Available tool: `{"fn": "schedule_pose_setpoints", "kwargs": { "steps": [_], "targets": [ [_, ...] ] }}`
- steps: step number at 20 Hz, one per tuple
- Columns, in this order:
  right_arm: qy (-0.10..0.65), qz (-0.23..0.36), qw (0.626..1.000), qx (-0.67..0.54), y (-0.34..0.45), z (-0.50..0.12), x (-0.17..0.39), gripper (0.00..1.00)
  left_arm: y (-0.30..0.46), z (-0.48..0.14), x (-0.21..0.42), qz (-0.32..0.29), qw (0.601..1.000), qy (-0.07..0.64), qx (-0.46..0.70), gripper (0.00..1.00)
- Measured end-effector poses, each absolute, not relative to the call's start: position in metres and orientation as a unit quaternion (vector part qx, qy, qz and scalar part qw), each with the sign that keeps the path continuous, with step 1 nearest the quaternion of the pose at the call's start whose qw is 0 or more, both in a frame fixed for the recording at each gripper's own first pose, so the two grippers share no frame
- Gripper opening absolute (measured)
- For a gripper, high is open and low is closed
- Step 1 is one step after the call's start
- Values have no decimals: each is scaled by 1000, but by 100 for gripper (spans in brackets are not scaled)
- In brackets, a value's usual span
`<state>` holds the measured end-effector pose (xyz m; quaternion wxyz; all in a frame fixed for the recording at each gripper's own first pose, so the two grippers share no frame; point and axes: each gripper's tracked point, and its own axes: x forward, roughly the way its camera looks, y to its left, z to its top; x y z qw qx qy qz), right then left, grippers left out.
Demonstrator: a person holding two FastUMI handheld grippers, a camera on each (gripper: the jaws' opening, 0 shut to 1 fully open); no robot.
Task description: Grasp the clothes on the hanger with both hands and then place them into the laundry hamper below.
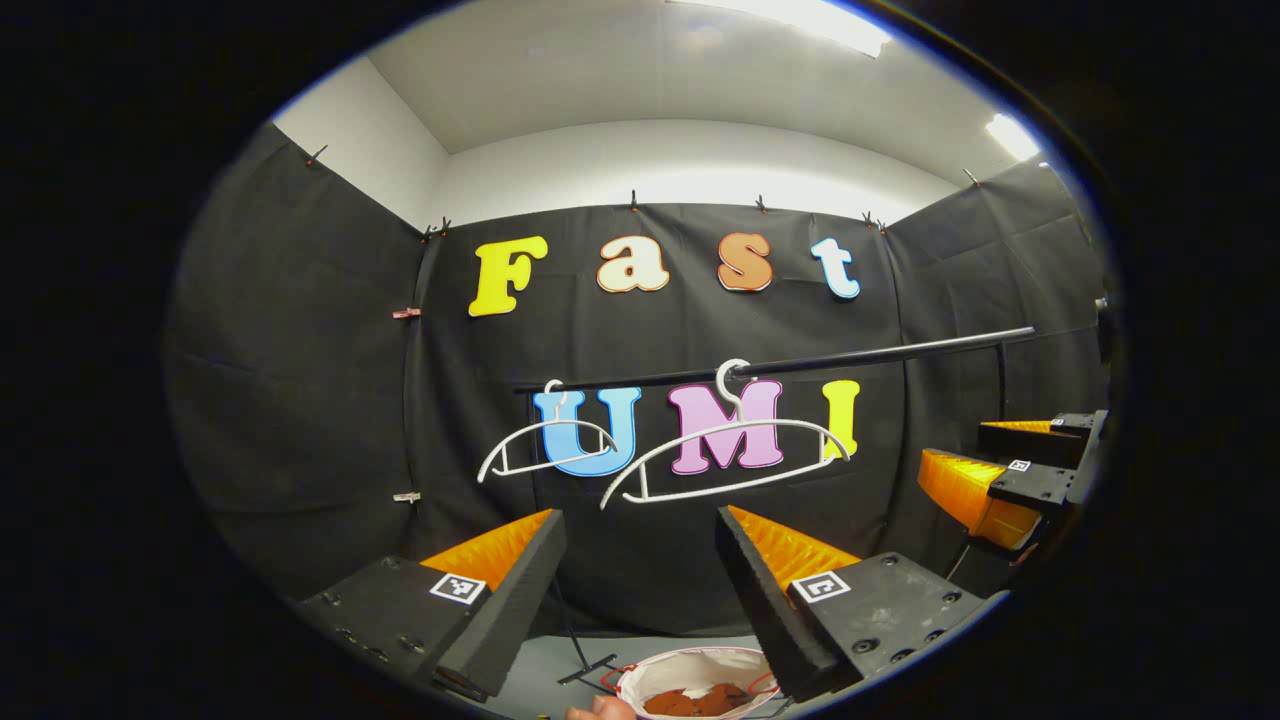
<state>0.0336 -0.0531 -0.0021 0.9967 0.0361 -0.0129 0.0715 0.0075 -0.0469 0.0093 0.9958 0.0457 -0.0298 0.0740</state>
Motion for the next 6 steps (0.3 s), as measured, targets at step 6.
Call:
{"fn": "schedule_pose_setpoints", "kwargs": {
  "steps": [6],
  "targets": [
    [-11,70,997,36,-54,-3,35,98,-46,10,9,76,996,-30,45,95]
  ]
}}
